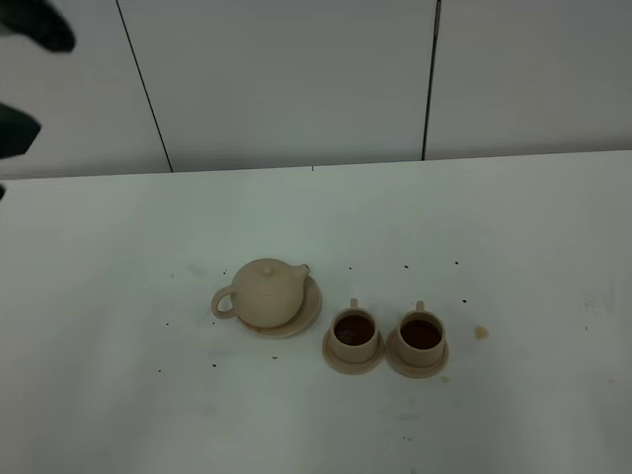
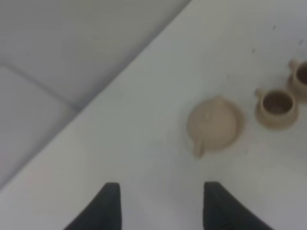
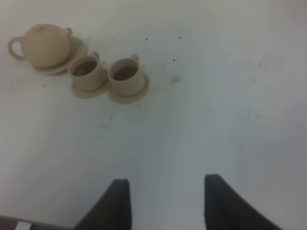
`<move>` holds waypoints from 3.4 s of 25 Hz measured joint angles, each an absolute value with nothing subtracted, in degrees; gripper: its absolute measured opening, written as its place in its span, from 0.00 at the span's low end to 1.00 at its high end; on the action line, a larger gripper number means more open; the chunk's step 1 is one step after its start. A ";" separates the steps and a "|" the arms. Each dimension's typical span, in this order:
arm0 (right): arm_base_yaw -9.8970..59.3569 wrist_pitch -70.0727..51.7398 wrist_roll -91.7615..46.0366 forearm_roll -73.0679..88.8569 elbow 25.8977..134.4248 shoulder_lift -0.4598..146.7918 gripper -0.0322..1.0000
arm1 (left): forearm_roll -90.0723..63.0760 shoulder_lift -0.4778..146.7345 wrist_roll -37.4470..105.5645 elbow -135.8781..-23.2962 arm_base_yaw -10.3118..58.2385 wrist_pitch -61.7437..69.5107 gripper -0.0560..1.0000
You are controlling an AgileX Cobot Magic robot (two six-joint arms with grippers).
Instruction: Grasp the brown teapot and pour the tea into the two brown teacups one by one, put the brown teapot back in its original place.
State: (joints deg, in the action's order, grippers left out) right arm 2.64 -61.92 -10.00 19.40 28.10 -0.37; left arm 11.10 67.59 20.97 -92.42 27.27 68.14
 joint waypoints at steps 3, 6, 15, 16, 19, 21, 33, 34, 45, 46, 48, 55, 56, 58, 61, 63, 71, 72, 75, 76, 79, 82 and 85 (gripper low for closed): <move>2.64 -61.92 -10.00 19.40 28.10 -0.37 0.37 | 13.56 61.40 17.39 -84.77 27.27 68.14 0.49; 2.64 -61.92 -10.00 19.40 28.10 -0.37 0.37 | 15.66 54.02 14.20 -76.51 27.27 67.72 0.49; 2.64 -61.92 -10.00 19.40 28.10 -0.37 0.37 | 19.13 35.02 4.78 -56.83 27.27 63.69 0.49; 2.64 -61.92 -10.00 19.40 28.10 -0.37 0.37 | 19.13 33.54 4.07 -55.23 27.27 63.61 0.49; 2.64 -61.92 -10.00 19.40 28.10 -0.37 0.37 | 19.29 30.31 1.97 -51.50 27.27 62.86 0.49; 2.64 -61.92 -10.00 19.40 28.10 -0.37 0.37 | 19.93 28.77 0.97 -49.36 27.27 61.82 0.49; 2.64 -61.92 -10.00 19.40 28.10 -0.37 0.37 | 20.87 27.81 -3.08 -43.99 27.27 58.94 0.49; 2.64 -61.92 -10.00 19.40 28.10 -0.37 0.37 | 21.08 27.81 -3.51 -43.78 27.27 58.88 0.49; 2.64 -61.92 -10.00 19.40 28.10 -0.37 0.37 | 26.46 25.14 -11.35 -43.24 27.27 59.24 0.48; 2.64 -61.92 -10.00 19.40 28.10 -0.37 0.37 | 26.90 23.90 -12.13 -42.74 27.27 59.29 0.47; 2.64 -61.92 -10.00 19.40 28.10 -0.37 0.37 | 27.60 21.27 -14.29 -41.57 27.27 59.70 0.46; 2.64 -61.92 -10.00 19.40 28.10 -0.37 0.37 | 28.11 12.29 -16.87 -37.08 21.36 60.68 0.44; 2.64 -61.92 -10.00 19.40 28.10 -0.37 0.37 | 28.11 11.33 -16.28 -36.93 19.28 60.65 0.44; 2.64 -61.92 -10.00 19.40 28.10 -0.37 0.37 | 28.06 9.88 -14.38 -36.93 14.80 60.54 0.44; 2.64 -61.92 -10.00 19.40 28.10 -0.37 0.37 | 27.84 7.49 -11.70 -36.93 8.27 60.62 0.44; 2.64 -61.92 -10.00 19.40 28.10 -0.37 0.37 | 26.37 6.14 -9.45 -36.93 4.29 60.94 0.44; 2.64 -61.92 -10.00 19.40 28.10 -0.37 0.37 | 17.75 3.35 -2.83 -36.93 -4.82 65.09 0.44; 2.64 -61.92 -10.00 19.40 28.10 -0.37 0.37 | 17.02 3.35 -2.70 -36.93 -4.98 65.09 0.44; 2.64 -61.92 -10.00 19.40 28.10 -0.37 0.37 | 15.11 3.09 -2.59 -35.01 -5.04 63.84 0.44; 2.64 -61.92 -10.00 19.40 28.10 -0.37 0.37 | 14.60 2.73 -2.59 -34.02 -5.04 63.18 0.44; 2.64 -61.92 -10.00 19.40 28.10 -0.37 0.37 | 12.34 0.38 -3.16 -30.48 -5.04 60.16 0.44; 2.64 -61.92 -10.00 19.40 28.10 -0.37 0.37 | 10.98 -0.26 -3.22 -29.11 -5.04 59.90 0.44; 2.64 -61.92 -10.00 19.40 28.10 -0.37 0.37 | 10.58 -0.30 -3.22 -28.95 -5.04 59.76 0.44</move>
